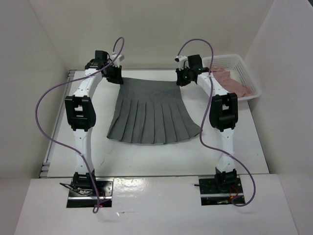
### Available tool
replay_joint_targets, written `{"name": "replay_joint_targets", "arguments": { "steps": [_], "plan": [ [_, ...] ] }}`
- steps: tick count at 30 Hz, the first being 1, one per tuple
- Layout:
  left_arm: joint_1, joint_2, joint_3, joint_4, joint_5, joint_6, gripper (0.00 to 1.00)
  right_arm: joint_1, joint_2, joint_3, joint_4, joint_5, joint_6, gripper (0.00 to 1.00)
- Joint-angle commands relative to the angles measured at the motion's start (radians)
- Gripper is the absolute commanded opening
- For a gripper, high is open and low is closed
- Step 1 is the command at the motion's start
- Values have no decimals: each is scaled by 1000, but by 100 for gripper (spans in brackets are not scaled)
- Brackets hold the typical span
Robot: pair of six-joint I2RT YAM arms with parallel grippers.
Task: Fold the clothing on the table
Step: Flatten the skirt out, then fold the skirt
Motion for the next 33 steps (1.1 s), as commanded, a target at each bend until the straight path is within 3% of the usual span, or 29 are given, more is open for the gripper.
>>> {"name": "replay_joint_targets", "arguments": {
  "steps": [1, 5, 12, 21, 33],
  "plan": [
    [11, 44, 93, -17, -61, -31, 21, -13, 4, 74, -17, 55, 0, 0],
    [2, 139, 238, -120, -84, -43, 22, -13, 71, 136, -51, 75, 0, 0],
    [-27, 386, 735, -385, -89, -52, 18, -4, 89, 165, -63, 84, 9, 0],
    [-28, 341, 750, -429, -2, -29, 2, -4, 4, 87, -63, 32, 9, 0],
    [-47, 218, 720, -507, 71, 26, 0, 5, -160, -50, -17, 23, 0, 0]
  ]
}}
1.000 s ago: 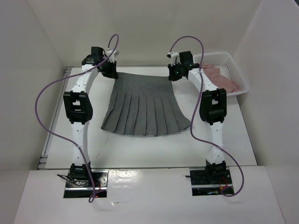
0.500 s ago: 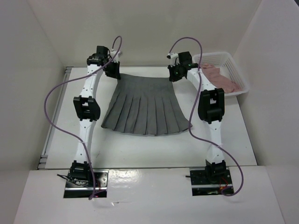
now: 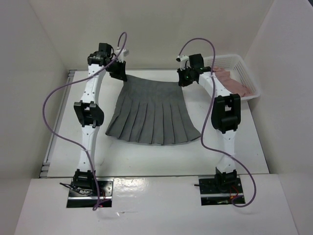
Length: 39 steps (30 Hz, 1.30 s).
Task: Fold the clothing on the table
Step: Fold the skirt
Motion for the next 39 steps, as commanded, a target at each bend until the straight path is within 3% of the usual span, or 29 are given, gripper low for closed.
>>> {"name": "replay_joint_targets", "arguments": {
  "steps": [1, 13, 25, 34, 39],
  "plan": [
    [-4, -98, 4, -40, 53, 38, 0, 4, -136, -44, 48, -11, -14, 0],
    [-13, -204, -48, -146, 126, 127, 0, 13, -272, -142, 34, -32, -53, 0],
    [-32, -512, -452, -146, 71, 285, 0, 23, -459, -260, -67, -112, -148, 0],
    [-32, -751, -1039, 58, -28, 377, 0, 55, -645, -412, -210, -143, -313, 0],
    [-32, -802, -1238, 150, -61, 399, 0, 73, -725, -516, -254, -161, -376, 0]
  ]
}}
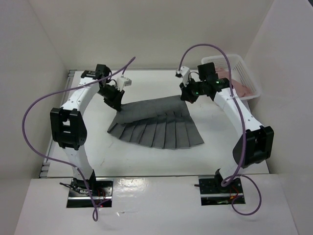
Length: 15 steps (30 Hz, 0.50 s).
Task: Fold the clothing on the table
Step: Fold the skirt
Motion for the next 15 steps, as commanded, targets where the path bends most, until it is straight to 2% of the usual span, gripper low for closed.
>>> {"name": "replay_joint_targets", "arguments": {
  "steps": [1, 6, 13, 15],
  "plan": [
    [7, -52, -92, 70, -63, 70, 0, 17, -78, -84, -74, 1, -88, 0],
    [16, -63, -192, 107, -84, 84, 0, 54, -117, -210, -95, 24, -139, 0],
    [25, -121, -278, 117, -84, 127, 0, 92, -164, -304, -137, 56, -200, 0],
    [25, -133, -298, 105, -84, 139, 3, 102, -164, -327, -147, 56, -209, 0]
  ]
}}
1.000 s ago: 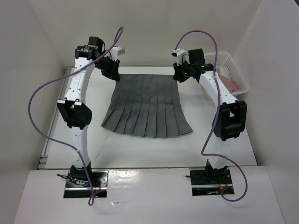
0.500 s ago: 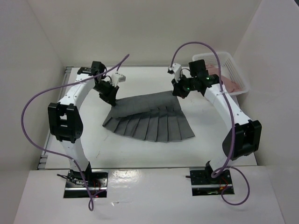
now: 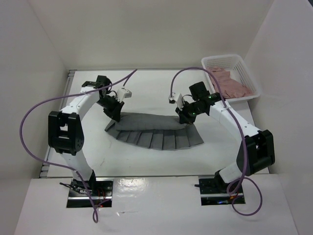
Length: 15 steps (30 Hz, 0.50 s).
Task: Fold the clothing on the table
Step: Fold the skirt
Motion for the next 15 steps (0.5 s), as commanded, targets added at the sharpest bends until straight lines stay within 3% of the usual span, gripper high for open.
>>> {"name": "replay_joint_targets", "arguments": {
  "steps": [1, 9, 10, 14, 15],
  "plan": [
    [29, -68, -34, -21, -73, 96, 6, 1, -59, -22, -78, 66, -55, 0],
    [29, -150, -119, -95, -53, 194, 43, 89, -30, -71, -116, 98, -82, 0],
    [29, -176, -119, -104, -53, 218, 54, 99, -30, -82, -129, 109, -82, 0],
    [29, -210, -128, -135, -44, 249, 85, 143, -19, -91, -142, 120, -82, 7],
    [29, -239, -137, -135, -44, 249, 87, 163, -19, -91, -142, 120, -82, 10]
  ]
}}
